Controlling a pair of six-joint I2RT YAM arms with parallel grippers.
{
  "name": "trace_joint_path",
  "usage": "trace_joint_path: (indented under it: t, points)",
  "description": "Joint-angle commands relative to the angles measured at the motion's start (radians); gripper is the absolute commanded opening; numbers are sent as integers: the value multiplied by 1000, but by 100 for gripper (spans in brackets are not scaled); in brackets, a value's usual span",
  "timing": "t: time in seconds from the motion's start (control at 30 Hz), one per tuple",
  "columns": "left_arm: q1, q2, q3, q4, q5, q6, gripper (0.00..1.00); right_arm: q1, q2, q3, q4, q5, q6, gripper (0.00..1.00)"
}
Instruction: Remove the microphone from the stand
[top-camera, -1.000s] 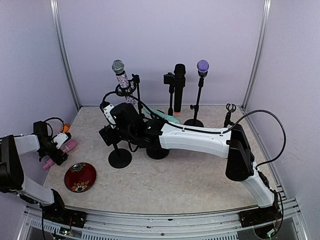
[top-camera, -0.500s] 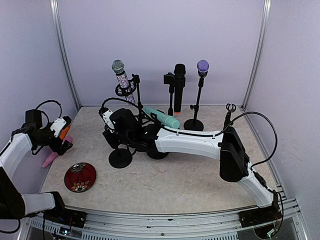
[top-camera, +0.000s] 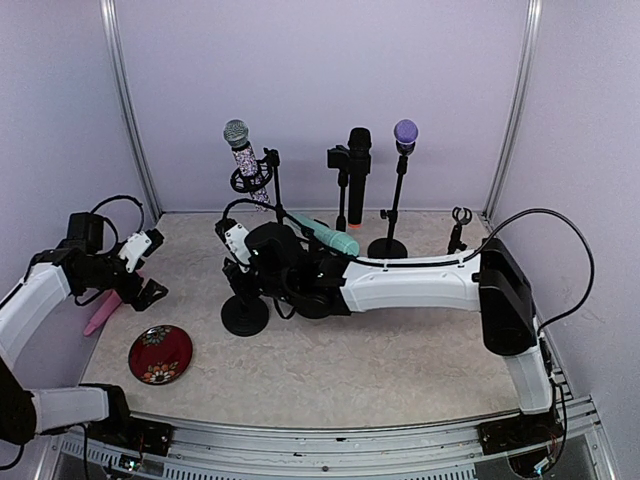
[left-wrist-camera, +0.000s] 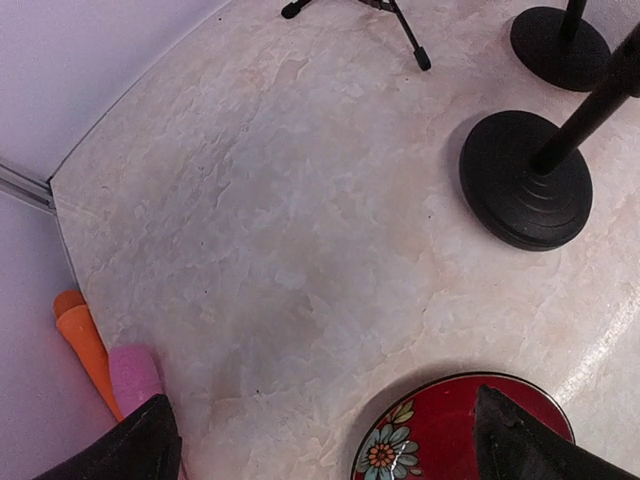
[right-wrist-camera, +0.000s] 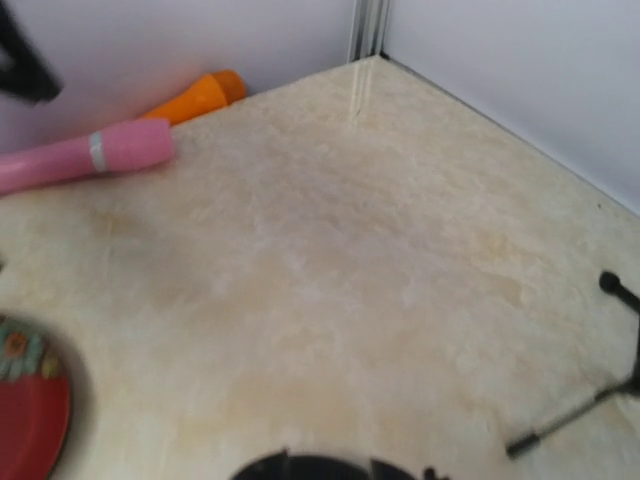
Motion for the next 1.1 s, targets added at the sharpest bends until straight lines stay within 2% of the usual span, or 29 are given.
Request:
trace_joint_path:
  t: [0.0, 0.1, 0.2, 0.47, 0.73, 0.93, 1.07]
  points:
    - [-27, -3, 41, -13, -3, -37, 99, 28, -220, -177, 137, -38, 3, 3]
    - [-29, 8, 49, -20, -6, -30, 99, 35, -348, -364, 207, -98, 21, 0]
    - [-30, 18, 55, -20, -24, -25, 99, 36, -476, -537, 243, -90, 59, 0]
    - [-31, 20, 88, -24, -30, -23, 99, 21, -789, -876, 182, 78, 71, 0]
    - [-32, 22, 96, -27, -34, -14, 99, -152, -988, -1010, 56, 124, 39, 0]
    - [-32, 21, 100, -30, -37, -12, 99, -328, -1019, -1064, 34, 109, -16, 0]
    - [-33, 20, 102, -28, -39, -12, 99, -480, -1003, -1106, 77, 24, -28, 0]
